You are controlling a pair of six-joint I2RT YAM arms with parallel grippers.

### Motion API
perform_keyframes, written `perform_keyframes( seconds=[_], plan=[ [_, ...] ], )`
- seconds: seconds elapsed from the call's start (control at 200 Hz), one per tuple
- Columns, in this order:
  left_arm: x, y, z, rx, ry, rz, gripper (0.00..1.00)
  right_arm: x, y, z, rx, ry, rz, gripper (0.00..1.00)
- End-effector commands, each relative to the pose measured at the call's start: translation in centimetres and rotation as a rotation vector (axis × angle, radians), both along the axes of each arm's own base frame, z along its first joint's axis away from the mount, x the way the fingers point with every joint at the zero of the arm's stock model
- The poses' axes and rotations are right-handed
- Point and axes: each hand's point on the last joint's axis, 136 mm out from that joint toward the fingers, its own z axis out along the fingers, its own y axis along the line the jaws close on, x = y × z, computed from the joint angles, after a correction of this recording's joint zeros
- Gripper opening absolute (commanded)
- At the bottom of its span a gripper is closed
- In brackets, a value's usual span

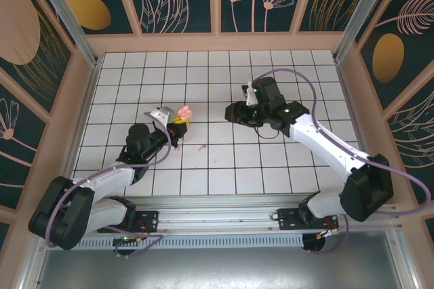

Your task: Insert wireless bluetooth earbuds into charging case

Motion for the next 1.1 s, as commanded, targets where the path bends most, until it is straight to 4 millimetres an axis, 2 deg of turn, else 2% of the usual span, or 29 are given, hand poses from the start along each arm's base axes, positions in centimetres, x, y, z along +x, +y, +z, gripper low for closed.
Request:
perform_keyframes(
  seconds=[0.0, 0.13, 0.345, 0.505, 0.631, 0.841, 1.096],
  plan=[
    [0.5, 1.6, 3.2, -0.11, -0.112, 0.095, 0.18, 0.0, 1.1, -1.4, -0.029, 0.103, -0.076, 0.42],
    [1.2, 2.3, 1.9, -0.083, -0.067, 0.142, 0.17, -0.3, 3.4, -4.1, -0.076, 0.19, -0.052, 0.41],
    [2.1, 5.0, 0.9, -0.102, -0.029, 0.264, 0.16, -1.0, 6.8, -8.4, -0.18, 0.297, -0.007, 0.41],
    [2.2, 5.3, 0.5, -0.093, -0.014, 0.28, 0.16, -1.4, 8.7, -11.5, -0.252, 0.354, 0.033, 0.4],
    [2.3, 5.3, 0.6, -0.072, -0.021, 0.279, 0.16, -1.7, 9.2, -13.6, -0.31, 0.394, 0.044, 0.39],
    [2.8, 5.1, 1.3, -0.053, -0.031, 0.268, 0.16, -1.5, 9.3, -15.3, -0.373, 0.415, 0.054, 0.37],
    [2.8, 6.1, 2.1, -0.067, -0.051, 0.319, 0.16, -1.5, 9.3, -16.7, -0.407, 0.436, 0.068, 0.35]
  ],
)
